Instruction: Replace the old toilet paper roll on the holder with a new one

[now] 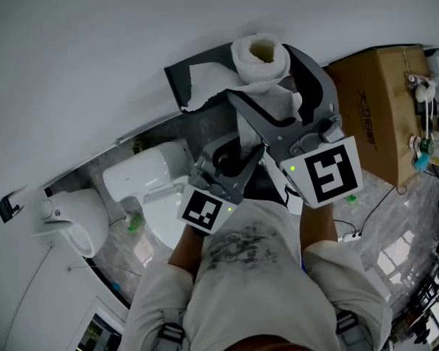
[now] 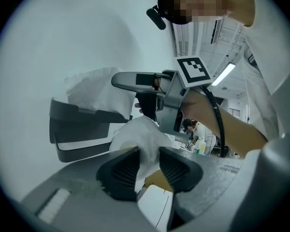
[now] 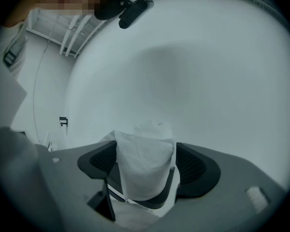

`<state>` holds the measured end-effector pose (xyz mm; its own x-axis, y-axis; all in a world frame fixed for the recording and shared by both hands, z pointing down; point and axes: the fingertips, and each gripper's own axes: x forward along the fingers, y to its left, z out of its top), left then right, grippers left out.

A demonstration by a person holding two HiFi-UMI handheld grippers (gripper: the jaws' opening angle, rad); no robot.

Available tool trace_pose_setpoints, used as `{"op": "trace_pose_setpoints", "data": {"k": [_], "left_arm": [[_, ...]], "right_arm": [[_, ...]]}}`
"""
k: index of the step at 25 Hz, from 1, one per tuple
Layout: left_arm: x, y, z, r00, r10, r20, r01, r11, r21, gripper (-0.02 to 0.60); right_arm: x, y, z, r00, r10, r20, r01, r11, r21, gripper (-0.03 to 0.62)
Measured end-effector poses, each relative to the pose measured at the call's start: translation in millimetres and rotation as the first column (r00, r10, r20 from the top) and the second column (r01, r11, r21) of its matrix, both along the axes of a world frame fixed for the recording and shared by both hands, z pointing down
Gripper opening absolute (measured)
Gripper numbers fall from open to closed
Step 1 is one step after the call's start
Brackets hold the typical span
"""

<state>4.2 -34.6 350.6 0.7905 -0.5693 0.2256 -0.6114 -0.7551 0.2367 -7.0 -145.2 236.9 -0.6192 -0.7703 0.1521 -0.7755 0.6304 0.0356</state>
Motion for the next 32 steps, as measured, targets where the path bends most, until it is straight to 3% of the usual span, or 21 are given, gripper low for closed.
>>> {"op": "trace_pose_setpoints", "data": {"k": [4,8,10,19,32], "left_arm": [[0.0,0.2,1.0,1.0,0.009,-0.002,-0.009,1.0,0.007,0.141],[1.9,-0.9,0.9,1.0,0.012,-0.01,-0.012,1.0,0.003,0.141],[0.8,-2.2,1.1,1.0,0.015,-0.013,-0.015,1.0,0.002,0.141],[-7.2,-3.5,2.4,0.999,0.046,-0.025,-0.046,0.999,0.009,0.14],[28.2,-1.9,0.2,0.992,0.124,-0.026,-0.123,0.992,0.023,0.14]], "right_arm": [[-3.3,-8.1,0.7,1.0,0.02,-0.015,-0.02,1.0,0.0,0.383],[4.5,-12.0,-5.3,0.998,0.062,-0.008,-0.062,0.998,0.026,0.221],[5.0,-13.1,-7.1,0.998,0.069,-0.011,-0.068,0.997,0.035,0.207],[14.1,-12.4,-17.5,0.991,0.136,0.002,-0.136,0.988,0.074,0.195],[72.1,-0.9,-23.6,0.968,0.248,0.02,-0.249,0.964,0.096,0.195]]}}
